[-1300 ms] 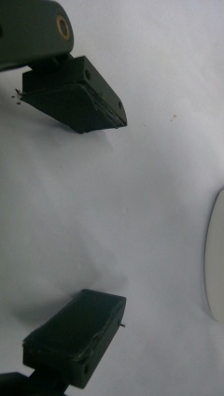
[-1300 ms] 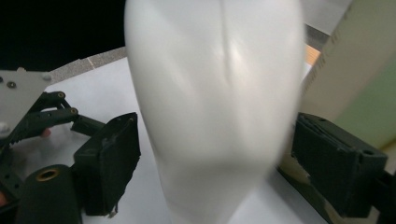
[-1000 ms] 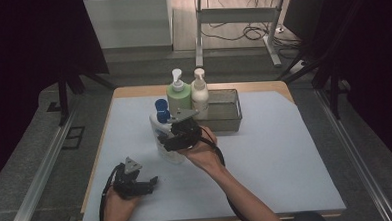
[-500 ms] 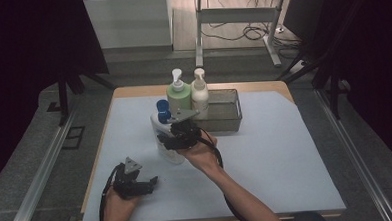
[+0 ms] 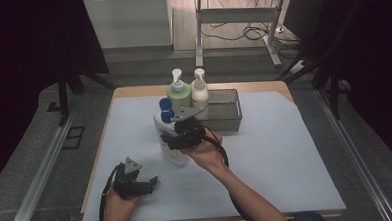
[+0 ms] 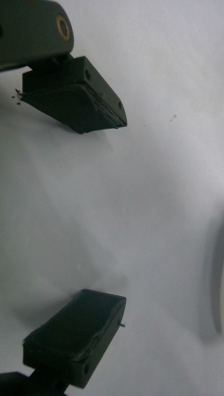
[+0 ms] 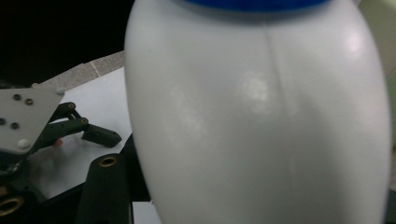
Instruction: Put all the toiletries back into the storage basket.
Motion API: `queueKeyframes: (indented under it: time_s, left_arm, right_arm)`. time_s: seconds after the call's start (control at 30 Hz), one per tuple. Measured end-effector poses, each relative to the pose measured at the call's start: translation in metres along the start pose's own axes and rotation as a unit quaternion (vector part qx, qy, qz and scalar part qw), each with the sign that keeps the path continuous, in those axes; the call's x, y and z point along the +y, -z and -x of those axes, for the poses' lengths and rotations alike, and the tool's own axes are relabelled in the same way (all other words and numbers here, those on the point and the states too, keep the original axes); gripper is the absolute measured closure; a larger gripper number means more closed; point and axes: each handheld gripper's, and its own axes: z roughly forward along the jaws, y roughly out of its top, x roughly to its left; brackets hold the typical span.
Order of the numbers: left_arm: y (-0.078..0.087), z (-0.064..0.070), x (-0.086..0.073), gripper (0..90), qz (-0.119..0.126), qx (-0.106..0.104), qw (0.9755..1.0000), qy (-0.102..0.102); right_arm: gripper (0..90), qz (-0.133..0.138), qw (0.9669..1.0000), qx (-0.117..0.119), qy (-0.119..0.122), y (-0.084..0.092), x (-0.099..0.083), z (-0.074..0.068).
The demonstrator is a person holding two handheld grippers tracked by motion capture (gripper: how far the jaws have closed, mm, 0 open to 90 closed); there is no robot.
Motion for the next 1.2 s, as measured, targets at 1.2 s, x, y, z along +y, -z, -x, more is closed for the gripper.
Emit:
queueKeyframes:
  time_s: [1.2]
  left_arm:
    - [0.0, 0.0, 0.0, 12.9, 0.001, 0.0, 1.0, 0.0]
  right_arm:
    - [40.6, -0.011, 0.9993, -0.028, -0.025, 0.076, -0.026, 0.043]
